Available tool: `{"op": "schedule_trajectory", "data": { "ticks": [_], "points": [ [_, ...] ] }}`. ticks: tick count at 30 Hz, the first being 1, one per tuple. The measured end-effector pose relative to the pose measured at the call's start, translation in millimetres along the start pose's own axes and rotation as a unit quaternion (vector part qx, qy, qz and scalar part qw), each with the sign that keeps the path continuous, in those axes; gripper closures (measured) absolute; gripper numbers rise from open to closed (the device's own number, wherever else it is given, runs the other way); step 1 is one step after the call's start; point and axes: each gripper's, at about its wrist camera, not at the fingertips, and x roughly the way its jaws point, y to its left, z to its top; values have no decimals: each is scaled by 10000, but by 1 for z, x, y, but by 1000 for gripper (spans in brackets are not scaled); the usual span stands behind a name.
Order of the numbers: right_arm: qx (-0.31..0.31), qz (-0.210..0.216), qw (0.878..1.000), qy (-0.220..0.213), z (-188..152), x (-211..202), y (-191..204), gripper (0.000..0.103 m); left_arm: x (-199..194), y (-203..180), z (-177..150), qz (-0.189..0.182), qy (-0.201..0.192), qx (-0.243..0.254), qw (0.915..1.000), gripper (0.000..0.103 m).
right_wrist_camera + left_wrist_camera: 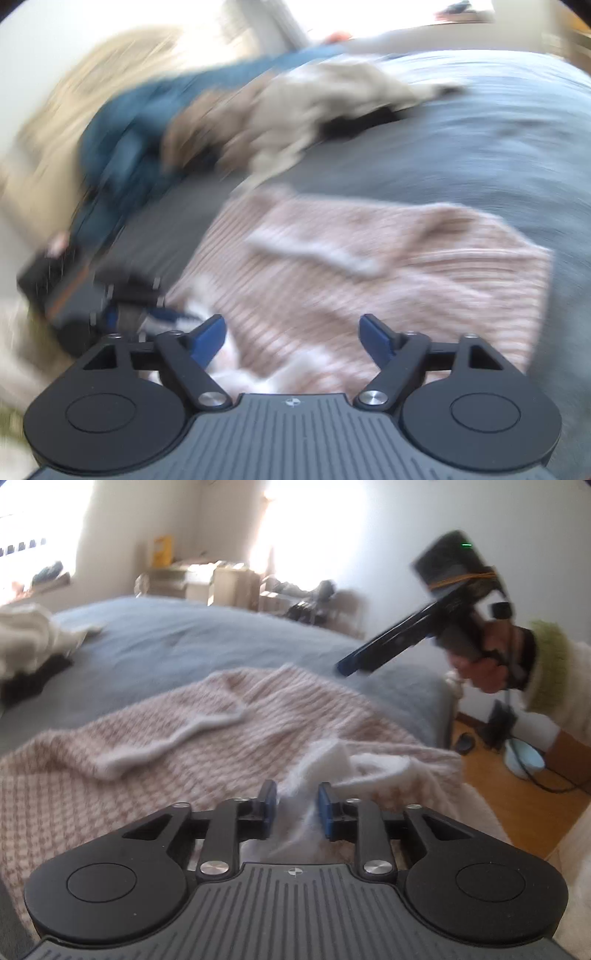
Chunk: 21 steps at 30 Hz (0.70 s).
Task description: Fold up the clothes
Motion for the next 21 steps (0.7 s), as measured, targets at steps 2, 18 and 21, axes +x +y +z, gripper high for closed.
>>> {"op": "schedule_trajectory", "data": {
  "ticks": [2,18,21],
  "points": [
    [657,-280,9964,-448,-1,-8,-34,16,-3,24,3,-18,-18,-689,9976,55],
    [2556,266,9649,-538,-9,55,-177,8,-66,214,-48,1209,-220,-3289,9363,29],
    [2201,354,9746,-227,-10,59,-162,8,-62,212,-53,980,-382,-3090,9452,28]
  ]
}}
